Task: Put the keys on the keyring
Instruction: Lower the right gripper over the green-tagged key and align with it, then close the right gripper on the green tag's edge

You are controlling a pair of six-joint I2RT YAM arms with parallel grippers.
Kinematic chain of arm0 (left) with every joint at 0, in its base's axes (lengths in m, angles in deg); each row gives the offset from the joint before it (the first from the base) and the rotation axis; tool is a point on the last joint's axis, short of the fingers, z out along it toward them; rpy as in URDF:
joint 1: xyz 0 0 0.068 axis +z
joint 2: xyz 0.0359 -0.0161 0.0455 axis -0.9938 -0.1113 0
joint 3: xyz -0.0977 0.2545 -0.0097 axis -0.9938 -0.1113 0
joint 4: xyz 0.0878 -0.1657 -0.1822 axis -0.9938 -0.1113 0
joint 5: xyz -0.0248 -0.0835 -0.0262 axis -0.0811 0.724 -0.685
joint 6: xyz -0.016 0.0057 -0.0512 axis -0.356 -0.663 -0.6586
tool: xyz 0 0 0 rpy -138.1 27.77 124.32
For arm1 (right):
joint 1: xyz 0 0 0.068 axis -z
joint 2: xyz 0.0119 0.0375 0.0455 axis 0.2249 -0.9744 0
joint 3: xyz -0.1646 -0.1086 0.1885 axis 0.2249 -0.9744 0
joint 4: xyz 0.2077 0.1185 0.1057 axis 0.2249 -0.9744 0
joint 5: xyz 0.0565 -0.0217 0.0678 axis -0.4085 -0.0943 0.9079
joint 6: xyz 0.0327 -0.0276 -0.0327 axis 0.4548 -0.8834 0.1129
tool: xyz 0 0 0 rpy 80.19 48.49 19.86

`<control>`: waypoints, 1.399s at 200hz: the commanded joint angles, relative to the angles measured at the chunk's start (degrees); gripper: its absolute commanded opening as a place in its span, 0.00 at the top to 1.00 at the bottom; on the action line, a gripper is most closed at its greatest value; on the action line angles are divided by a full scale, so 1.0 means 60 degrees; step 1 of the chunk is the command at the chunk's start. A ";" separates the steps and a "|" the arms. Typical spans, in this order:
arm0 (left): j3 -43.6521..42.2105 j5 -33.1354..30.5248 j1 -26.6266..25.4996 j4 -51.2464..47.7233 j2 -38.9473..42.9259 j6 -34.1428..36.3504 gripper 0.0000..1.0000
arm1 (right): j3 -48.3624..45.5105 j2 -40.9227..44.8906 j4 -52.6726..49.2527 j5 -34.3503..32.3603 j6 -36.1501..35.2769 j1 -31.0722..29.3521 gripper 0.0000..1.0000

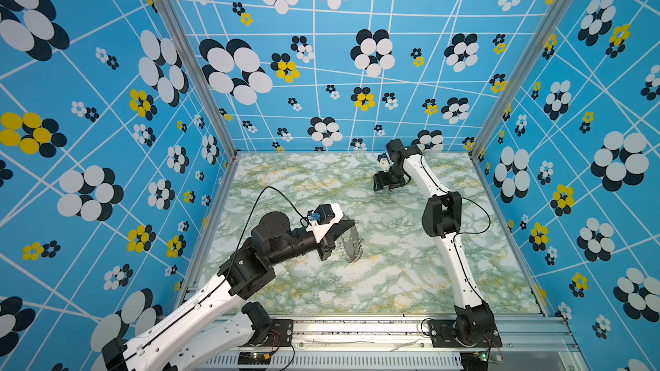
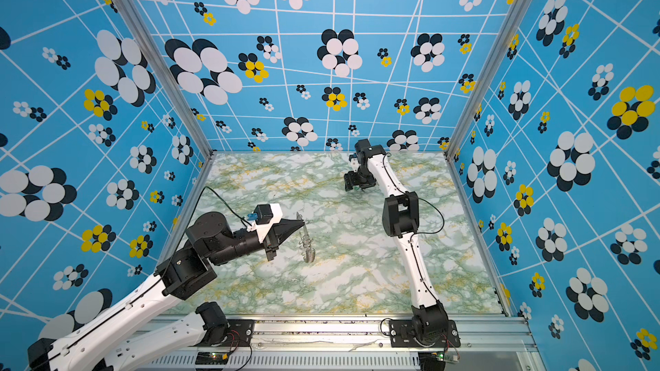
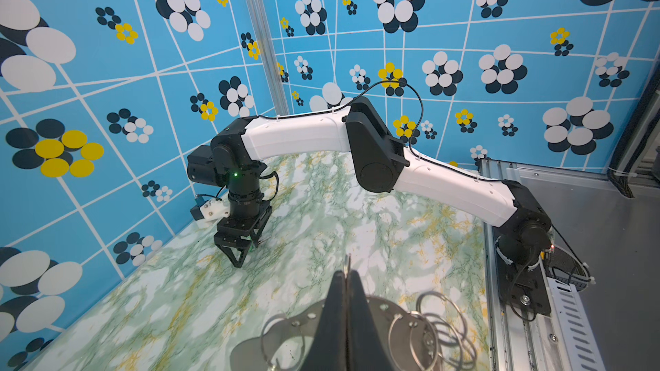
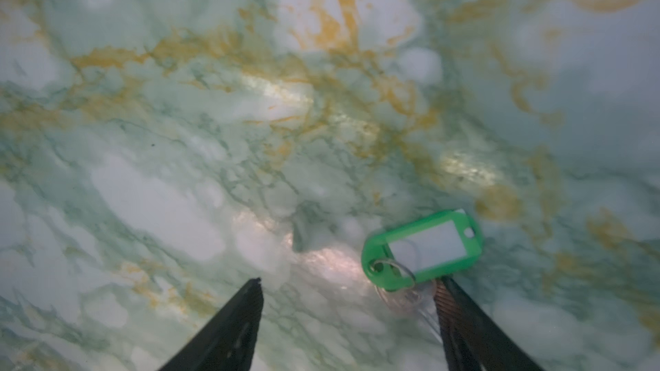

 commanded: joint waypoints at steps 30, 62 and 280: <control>-0.0105 0.0078 0.0096 0.0275 0.0298 0.0027 1.00 | -0.1039 0.0633 -0.0635 0.0375 -0.0227 -0.0961 0.23; -0.0149 0.0035 0.0093 0.0188 0.0464 0.0033 1.00 | -0.1428 0.0896 -0.0829 0.0379 -0.0248 -0.1576 0.24; -0.0354 -0.1152 0.0091 -0.1943 0.2464 0.0107 1.00 | -0.7155 0.4977 0.2683 0.0108 -0.3435 -0.3511 0.58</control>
